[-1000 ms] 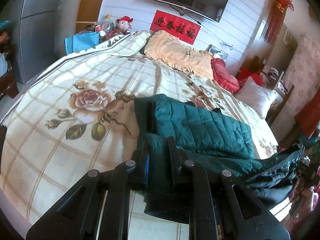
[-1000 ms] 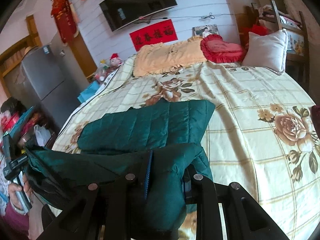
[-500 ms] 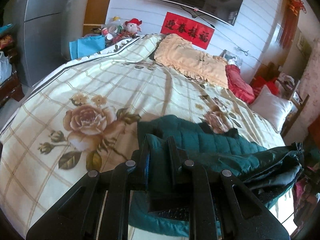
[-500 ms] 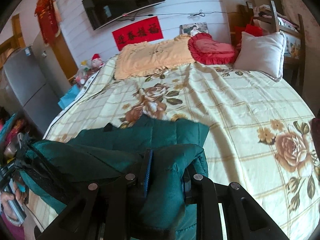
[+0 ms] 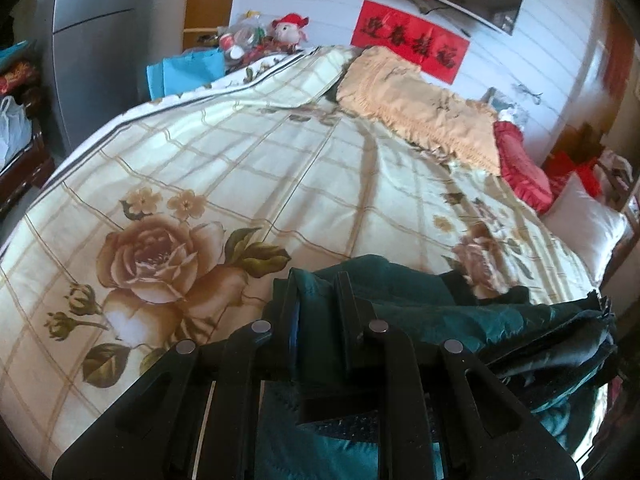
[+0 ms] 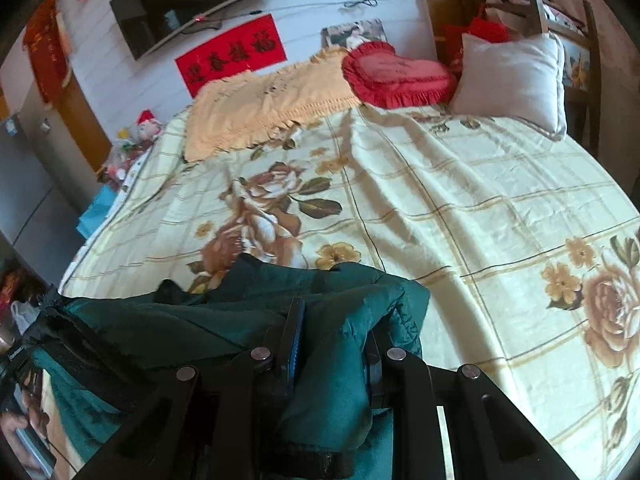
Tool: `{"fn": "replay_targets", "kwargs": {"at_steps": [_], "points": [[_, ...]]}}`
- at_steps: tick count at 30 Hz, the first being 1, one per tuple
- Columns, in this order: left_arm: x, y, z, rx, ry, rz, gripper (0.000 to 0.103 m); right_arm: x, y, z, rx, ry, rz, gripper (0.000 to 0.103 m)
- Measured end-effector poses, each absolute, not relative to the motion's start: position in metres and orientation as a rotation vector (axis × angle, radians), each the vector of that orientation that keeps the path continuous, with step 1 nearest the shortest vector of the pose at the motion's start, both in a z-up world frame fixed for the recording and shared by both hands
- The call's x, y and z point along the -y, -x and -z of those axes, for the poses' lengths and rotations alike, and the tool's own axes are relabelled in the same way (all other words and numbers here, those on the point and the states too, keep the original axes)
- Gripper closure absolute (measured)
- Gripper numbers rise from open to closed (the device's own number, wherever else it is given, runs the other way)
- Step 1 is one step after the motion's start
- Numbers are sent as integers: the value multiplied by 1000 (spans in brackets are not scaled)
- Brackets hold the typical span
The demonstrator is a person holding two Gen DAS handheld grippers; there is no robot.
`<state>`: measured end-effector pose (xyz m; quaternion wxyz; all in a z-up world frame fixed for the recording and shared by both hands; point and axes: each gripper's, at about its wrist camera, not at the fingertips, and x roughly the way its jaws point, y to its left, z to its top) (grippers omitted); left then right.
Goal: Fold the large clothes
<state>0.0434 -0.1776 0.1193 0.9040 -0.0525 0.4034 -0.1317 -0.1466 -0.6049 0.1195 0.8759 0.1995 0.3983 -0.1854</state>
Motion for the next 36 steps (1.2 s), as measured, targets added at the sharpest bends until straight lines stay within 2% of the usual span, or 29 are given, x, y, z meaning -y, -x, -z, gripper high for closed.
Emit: {"fn": "replay_targets", "kwargs": {"at_steps": [6,8,10,11,12,13,14,15,16,17,18,22,25,31,36], "points": [[189,-59,-99,-865,88,245,88,613,125,-95,-846,-446,427,83],[188,-63,-95,-868,123,245,86,616,119,-87,-864,-468,427,79],[185,-67,-94,-873,163,266,83,620,118,-85,-849,-515,409,66],[184,-69,-94,-882,179,277,80,623,119,-87,-832,-544,384,63],[179,-72,-94,-902,213,303,78,626,122,-90,-814,-577,360,52],[176,-74,-96,-912,242,329,76,628,125,-92,-798,-602,342,34],[172,-76,-99,-918,268,353,71,630,129,-97,-774,-630,320,27],[166,-77,-105,-919,304,379,58,630,135,-104,-747,-647,309,23],[161,-76,-111,-906,321,373,47,628,139,-111,-734,-639,311,22],[154,-73,-119,-873,346,363,31,625,144,-120,-730,-607,328,22],[147,-70,-128,-835,375,360,27,621,147,-128,-722,-578,344,22],[143,-58,-147,-790,365,382,25,599,164,-158,-640,-473,357,22],[160,-43,-144,-782,283,360,25,565,144,-157,-728,-359,258,22],[212,-55,-96,-911,77,293,25,495,77,-119,-875,-135,151,22],[219,-80,-70,-942,66,238,21,492,40,-79,-956,-81,254,22]]}}
